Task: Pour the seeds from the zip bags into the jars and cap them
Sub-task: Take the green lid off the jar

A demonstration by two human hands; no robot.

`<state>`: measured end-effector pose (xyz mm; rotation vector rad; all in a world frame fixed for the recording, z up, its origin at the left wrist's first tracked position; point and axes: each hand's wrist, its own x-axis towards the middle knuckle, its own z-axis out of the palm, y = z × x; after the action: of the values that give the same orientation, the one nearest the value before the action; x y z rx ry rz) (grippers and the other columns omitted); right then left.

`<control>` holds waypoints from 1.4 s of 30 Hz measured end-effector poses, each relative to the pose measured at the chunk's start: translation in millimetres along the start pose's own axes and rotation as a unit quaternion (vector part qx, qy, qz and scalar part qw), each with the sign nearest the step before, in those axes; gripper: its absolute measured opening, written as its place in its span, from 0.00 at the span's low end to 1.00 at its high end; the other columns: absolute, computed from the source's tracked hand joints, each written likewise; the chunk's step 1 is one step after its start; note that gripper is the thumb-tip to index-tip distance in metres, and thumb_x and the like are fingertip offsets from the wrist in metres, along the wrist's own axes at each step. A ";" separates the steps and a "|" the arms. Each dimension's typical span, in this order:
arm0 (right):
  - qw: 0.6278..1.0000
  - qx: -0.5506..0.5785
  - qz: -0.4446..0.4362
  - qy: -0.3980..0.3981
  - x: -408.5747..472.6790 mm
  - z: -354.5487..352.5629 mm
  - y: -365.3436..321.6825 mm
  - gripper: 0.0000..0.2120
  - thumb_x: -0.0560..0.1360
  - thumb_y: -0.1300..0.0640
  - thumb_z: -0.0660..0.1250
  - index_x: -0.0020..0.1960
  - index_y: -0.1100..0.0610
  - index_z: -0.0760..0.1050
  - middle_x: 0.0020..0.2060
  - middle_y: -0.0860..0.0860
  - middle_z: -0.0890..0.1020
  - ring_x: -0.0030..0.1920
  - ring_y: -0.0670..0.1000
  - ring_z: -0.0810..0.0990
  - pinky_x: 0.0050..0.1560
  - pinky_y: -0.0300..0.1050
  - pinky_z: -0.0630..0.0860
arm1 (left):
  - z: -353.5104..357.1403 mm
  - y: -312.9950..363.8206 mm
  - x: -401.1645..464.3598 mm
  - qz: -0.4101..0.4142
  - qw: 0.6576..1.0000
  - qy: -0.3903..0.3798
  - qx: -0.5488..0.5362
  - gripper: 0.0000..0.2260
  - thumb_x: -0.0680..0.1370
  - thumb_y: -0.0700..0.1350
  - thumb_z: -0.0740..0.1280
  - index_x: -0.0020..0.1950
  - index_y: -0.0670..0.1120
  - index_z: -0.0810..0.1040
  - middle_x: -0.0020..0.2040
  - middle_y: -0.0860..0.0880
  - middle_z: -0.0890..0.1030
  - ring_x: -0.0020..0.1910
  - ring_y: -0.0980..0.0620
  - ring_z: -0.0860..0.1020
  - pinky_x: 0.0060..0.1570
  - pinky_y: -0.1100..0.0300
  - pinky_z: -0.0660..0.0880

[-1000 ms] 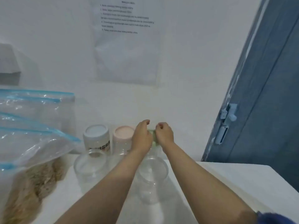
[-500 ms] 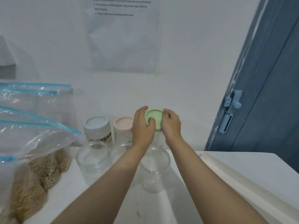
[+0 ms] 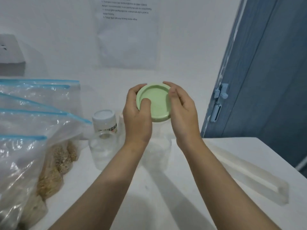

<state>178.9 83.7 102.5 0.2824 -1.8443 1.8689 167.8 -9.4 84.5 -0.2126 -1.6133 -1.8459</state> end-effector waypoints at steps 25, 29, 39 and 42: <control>0.985 0.027 0.168 -0.016 -196.8 19.1 60.1 0.11 0.75 0.54 0.63 0.55 0.49 0.78 0.48 0.41 0.82 0.48 0.40 0.80 0.47 0.33 0.75 | -134.3 -20.5 -152.3 -0.229 0.967 -0.084 0.066 0.09 0.78 0.46 0.62 0.56 0.53 0.78 0.49 0.56 0.82 0.49 0.59 0.80 0.48 0.60 0.75; 0.982 0.025 0.188 -0.005 -193.2 13.8 61.9 0.13 0.72 0.52 0.61 0.54 0.47 0.79 0.48 0.41 0.83 0.48 0.39 0.79 0.46 0.33 0.74 | -148.1 -31.1 -148.5 -0.218 0.950 -0.218 0.058 0.30 0.69 0.75 0.63 0.65 0.59 0.72 0.56 0.60 0.81 0.59 0.58 0.79 0.56 0.62 0.76; 0.978 0.005 0.207 -0.029 -182.7 5.5 59.6 0.13 0.75 0.60 0.62 0.55 0.50 0.81 0.48 0.46 0.84 0.49 0.43 0.81 0.45 0.36 0.75 | -160.1 -45.2 -142.4 -0.242 0.918 -0.314 0.003 0.41 0.60 0.52 0.83 0.69 0.54 0.68 0.61 0.59 0.80 0.64 0.57 0.77 0.56 0.64 0.76; 0.979 -0.020 0.195 -0.052 -178.3 2.1 58.4 0.16 0.78 0.64 0.59 0.56 0.51 0.81 0.49 0.46 0.85 0.50 0.43 0.81 0.45 0.33 0.75 | -160.4 -49.8 -143.4 -0.247 0.919 -0.306 0.005 0.47 0.57 0.62 0.83 0.71 0.52 0.68 0.64 0.55 0.79 0.66 0.54 0.76 0.59 0.60 0.75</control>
<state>303.0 48.3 -33.6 -0.0006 -2.1276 2.1010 296.6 -104.4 -67.8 -0.4475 -2.2621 -2.2981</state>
